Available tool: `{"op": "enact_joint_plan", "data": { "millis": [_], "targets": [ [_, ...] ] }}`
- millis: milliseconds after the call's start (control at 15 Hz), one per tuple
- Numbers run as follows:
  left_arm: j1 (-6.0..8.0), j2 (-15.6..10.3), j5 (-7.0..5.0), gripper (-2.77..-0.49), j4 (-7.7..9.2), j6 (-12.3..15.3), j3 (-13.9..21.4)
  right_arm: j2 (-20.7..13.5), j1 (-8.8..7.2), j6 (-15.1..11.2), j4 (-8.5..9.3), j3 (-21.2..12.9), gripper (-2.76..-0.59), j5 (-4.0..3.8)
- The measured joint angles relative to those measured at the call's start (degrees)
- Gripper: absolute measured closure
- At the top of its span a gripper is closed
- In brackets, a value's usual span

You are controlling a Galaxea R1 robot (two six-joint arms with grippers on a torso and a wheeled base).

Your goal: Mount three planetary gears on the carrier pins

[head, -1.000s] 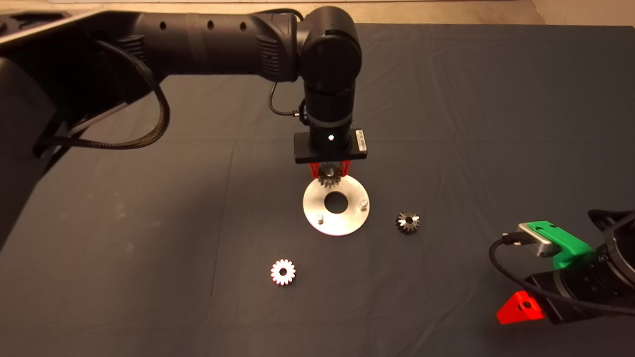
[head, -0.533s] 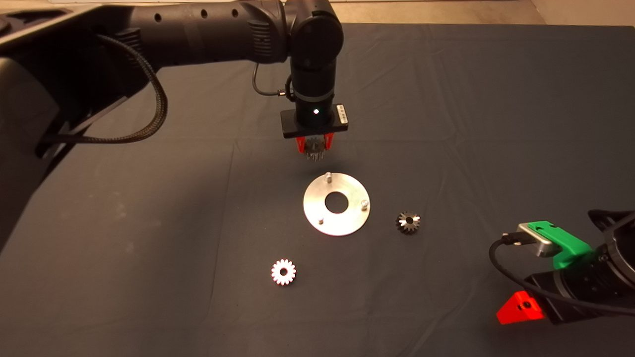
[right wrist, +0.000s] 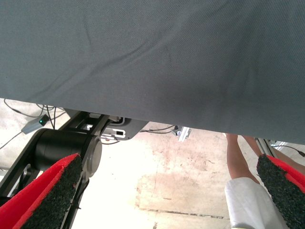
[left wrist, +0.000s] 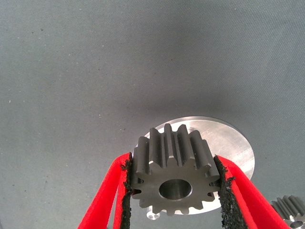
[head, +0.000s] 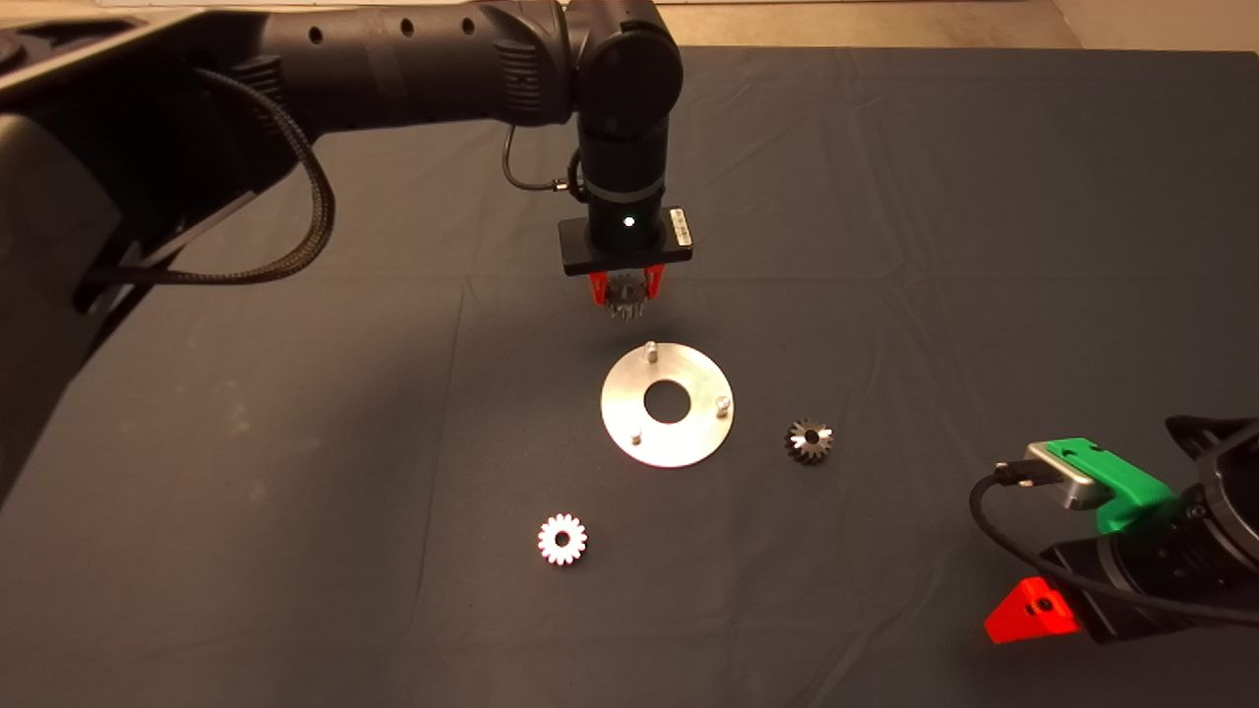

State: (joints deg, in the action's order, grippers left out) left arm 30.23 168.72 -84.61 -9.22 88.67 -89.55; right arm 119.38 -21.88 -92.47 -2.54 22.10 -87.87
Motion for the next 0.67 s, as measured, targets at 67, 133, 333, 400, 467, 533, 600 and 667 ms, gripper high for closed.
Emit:
{"op": "enact_joint_plan", "data": {
  "millis": [67, 133, 333, 400, 467, 533, 600, 667],
  "targets": [
    [-0.38, 0.00, 0.09, -0.99, 0.02, -0.01, 0.00, 0.02, 0.00, -0.01, 0.00, 0.00, -2.73, 0.00],
    [-1.19, 0.00, 0.17, -0.99, 0.02, -0.01, 0.00, 0.02, 0.00, -0.01, 0.00, 0.00, -2.73, 0.00],
    [-3.25, 0.00, 0.20, -0.99, 0.13, 0.00, -0.05, 0.02, 0.00, -0.01, 0.00, 0.00, -2.73, 0.02],
    [-3.43, 0.00, 0.20, -0.99, 0.13, 0.00, -0.06, 0.02, 0.00, 0.00, 0.00, -0.02, -2.73, 0.02],
    [-3.47, 0.00, 0.22, -0.99, 0.13, 0.00, -0.06, 0.02, 0.00, -0.01, 0.00, 0.00, -2.73, 0.02],
    [-3.50, 0.00, 0.27, -0.99, 0.13, -0.01, -0.06, 0.02, 0.00, -0.01, 0.00, 0.00, -2.73, 0.00],
    [-3.53, 0.00, 0.57, -0.99, 0.13, -0.01, -0.06, 0.02, 0.00, -0.01, 0.00, 0.00, -2.73, 0.00],
    [-3.52, 0.00, 0.74, -0.99, 0.13, -0.04, -0.06, 0.02, 0.00, -0.01, 0.00, 0.00, -2.73, 0.00]
  ]
}}
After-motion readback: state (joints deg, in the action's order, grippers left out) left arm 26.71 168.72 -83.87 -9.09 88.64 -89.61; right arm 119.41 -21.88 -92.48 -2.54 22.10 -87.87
